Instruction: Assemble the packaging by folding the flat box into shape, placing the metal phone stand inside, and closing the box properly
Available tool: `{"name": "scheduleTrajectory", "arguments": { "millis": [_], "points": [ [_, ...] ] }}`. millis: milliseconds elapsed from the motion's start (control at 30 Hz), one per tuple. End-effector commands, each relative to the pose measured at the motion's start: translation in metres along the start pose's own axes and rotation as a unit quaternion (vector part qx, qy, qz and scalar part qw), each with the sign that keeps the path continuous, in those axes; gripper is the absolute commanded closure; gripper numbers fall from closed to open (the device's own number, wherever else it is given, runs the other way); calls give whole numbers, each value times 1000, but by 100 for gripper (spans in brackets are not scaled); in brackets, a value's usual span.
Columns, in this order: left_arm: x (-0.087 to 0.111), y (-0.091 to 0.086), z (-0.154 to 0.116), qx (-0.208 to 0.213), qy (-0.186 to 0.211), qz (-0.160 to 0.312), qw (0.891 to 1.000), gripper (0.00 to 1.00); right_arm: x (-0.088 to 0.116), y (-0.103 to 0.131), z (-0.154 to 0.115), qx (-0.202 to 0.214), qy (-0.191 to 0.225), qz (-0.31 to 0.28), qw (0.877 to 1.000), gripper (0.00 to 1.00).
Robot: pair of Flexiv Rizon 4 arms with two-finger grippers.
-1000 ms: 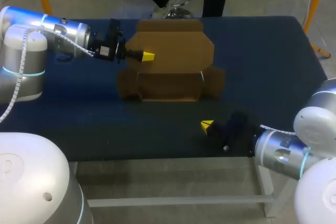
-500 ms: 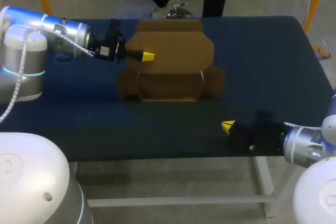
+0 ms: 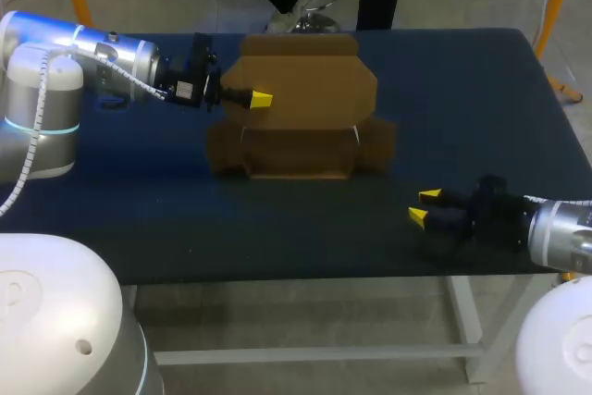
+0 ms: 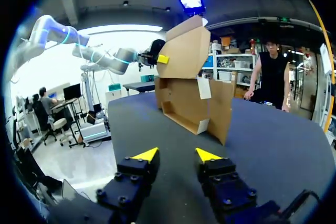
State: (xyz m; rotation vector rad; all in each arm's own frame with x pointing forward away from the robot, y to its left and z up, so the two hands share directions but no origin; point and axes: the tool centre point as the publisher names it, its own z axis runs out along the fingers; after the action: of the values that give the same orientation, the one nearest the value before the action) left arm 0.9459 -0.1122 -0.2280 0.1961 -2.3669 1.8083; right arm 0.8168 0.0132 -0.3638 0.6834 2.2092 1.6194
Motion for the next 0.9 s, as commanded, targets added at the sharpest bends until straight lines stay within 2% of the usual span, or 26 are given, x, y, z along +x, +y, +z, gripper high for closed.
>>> {"name": "scheduleTrajectory", "arguments": {
  "millis": [33, 133, 200, 500, 700, 900],
  "points": [
    [-1, 2, 0, -1, 1, 0, 1000, 100, -15, 1, 7, 5, 20, -10, 1000, 29],
    [-1, 2, 0, -1, 1, 0, 1000, 100, -24, 3, 14, 5, 28, -24, 999, 27],
    [-1, 2, 0, -1, 1, 0, 1000, 100, -33, 4, 19, 8, 29, -30, 999, 17],
    [-1, 2, 0, -1, 1, 0, 1000, 100, -60, 10, 36, 13, 46, -50, 998, 2],
    [-1, 2, 0, -1, 1, 0, 1000, 100, -81, 15, 55, 7, 63, -60, 996, 3],
    [-1, 2, 0, -1, 1, 0, 1000, 100, -86, 19, 73, 11, 75, -66, 995, 6]
  ]
}}
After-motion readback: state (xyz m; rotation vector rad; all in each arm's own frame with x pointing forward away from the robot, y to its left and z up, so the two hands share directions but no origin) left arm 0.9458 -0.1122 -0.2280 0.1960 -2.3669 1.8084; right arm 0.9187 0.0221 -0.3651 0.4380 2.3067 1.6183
